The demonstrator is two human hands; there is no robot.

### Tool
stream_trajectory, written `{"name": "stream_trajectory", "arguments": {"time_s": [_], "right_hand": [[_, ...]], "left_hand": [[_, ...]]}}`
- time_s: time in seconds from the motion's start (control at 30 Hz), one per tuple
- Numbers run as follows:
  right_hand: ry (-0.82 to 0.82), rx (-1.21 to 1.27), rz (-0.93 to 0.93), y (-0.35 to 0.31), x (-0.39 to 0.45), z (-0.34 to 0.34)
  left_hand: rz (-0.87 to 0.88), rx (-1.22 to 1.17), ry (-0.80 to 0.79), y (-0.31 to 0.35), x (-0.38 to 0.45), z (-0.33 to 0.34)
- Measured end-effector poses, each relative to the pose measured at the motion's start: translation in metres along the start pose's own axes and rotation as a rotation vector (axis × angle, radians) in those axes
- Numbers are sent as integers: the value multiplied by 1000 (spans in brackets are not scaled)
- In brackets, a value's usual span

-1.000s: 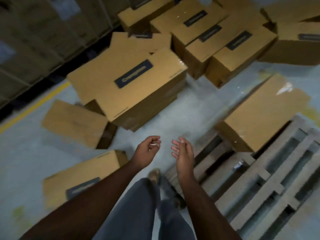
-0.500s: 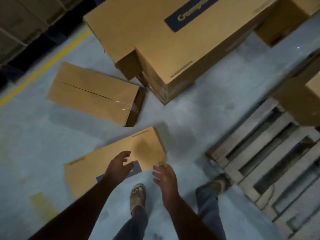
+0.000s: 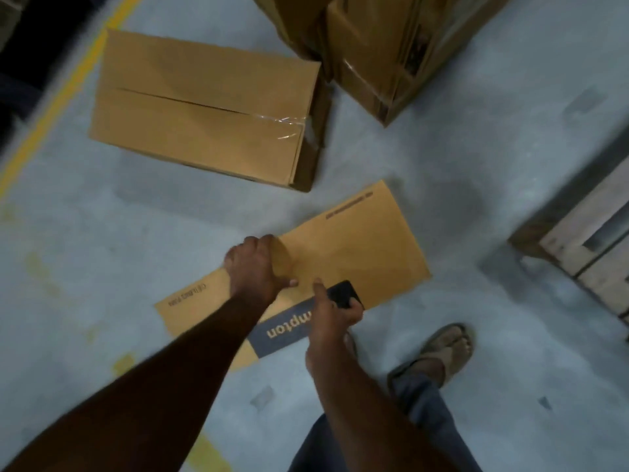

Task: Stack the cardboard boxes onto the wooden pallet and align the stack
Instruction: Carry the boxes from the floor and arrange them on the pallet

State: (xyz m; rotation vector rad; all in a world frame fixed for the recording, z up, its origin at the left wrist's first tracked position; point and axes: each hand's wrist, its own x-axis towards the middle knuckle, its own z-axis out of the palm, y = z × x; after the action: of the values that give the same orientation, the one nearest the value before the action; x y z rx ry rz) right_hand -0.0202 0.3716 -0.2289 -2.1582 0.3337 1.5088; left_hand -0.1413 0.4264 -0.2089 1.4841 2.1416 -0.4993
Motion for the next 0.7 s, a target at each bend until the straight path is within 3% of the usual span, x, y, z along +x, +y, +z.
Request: {"name": "stream_trajectory", "arguments": {"time_s": [0.13, 0.2, 0.27, 0.33, 0.47, 0.6, 0.7], "right_hand": [[52, 176, -14, 1, 16, -68], [16, 68, -82, 1, 24, -94], [-53, -39, -66, -3, 28, -109], [-94, -59, -10, -5, 33, -114], [-66, -115, -59, 6, 49, -126], [-122, -152, -31, 44, 42, -139], [-269, -265, 58, 65, 33, -138]], "left_hand": [[360, -294, 29, 32, -44, 3], [576, -375, -71, 48, -59, 14], [677, -462, -247, 62, -67, 27], [618, -497, -339, 65, -65, 38], [358, -370, -238, 50, -22, 54], [-82, -248, -467, 34, 29, 71], [-138, -125, -521, 23, 41, 85]]}}
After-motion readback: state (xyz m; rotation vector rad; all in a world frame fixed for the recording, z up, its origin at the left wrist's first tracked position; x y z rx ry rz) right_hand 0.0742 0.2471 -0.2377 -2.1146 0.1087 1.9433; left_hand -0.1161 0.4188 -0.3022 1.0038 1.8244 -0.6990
